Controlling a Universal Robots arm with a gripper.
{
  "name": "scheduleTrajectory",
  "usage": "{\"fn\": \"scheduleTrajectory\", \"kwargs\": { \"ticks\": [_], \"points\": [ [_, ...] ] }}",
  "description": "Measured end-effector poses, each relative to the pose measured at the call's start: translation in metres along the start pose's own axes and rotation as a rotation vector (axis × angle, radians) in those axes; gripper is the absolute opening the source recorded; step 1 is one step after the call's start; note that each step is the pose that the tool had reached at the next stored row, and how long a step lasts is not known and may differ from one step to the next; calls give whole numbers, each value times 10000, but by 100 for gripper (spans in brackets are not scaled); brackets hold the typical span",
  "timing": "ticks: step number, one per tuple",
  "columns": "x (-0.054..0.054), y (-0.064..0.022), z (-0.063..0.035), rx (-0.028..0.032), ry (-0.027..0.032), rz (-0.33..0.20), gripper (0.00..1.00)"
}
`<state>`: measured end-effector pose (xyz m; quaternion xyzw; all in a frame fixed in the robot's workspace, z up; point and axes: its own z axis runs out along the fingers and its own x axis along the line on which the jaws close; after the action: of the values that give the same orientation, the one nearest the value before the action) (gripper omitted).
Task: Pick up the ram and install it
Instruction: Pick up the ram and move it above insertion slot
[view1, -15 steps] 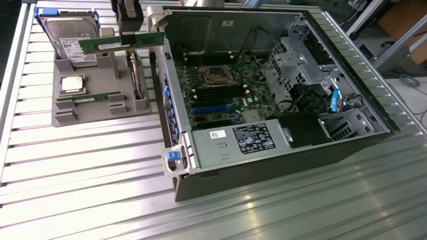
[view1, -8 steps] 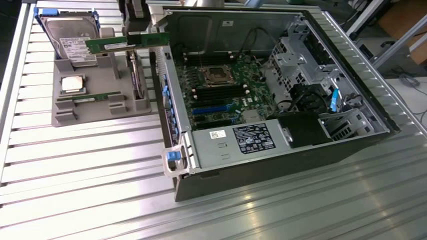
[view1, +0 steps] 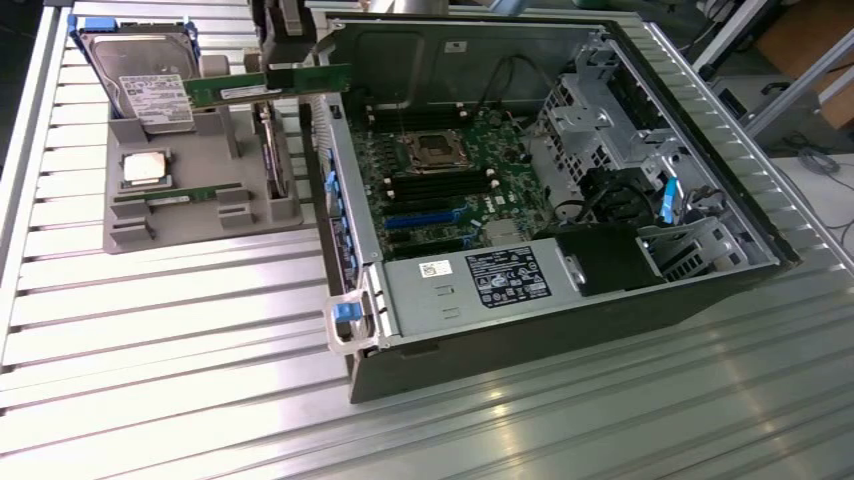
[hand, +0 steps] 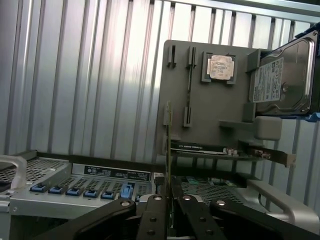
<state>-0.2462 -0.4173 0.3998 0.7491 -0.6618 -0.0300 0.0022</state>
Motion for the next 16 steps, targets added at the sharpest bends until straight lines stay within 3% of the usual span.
{"fn": "scheduleTrajectory", "kwargs": {
  "ticks": [16],
  "points": [
    [24,-192,-9,-5,42,2,14]
  ]
}}
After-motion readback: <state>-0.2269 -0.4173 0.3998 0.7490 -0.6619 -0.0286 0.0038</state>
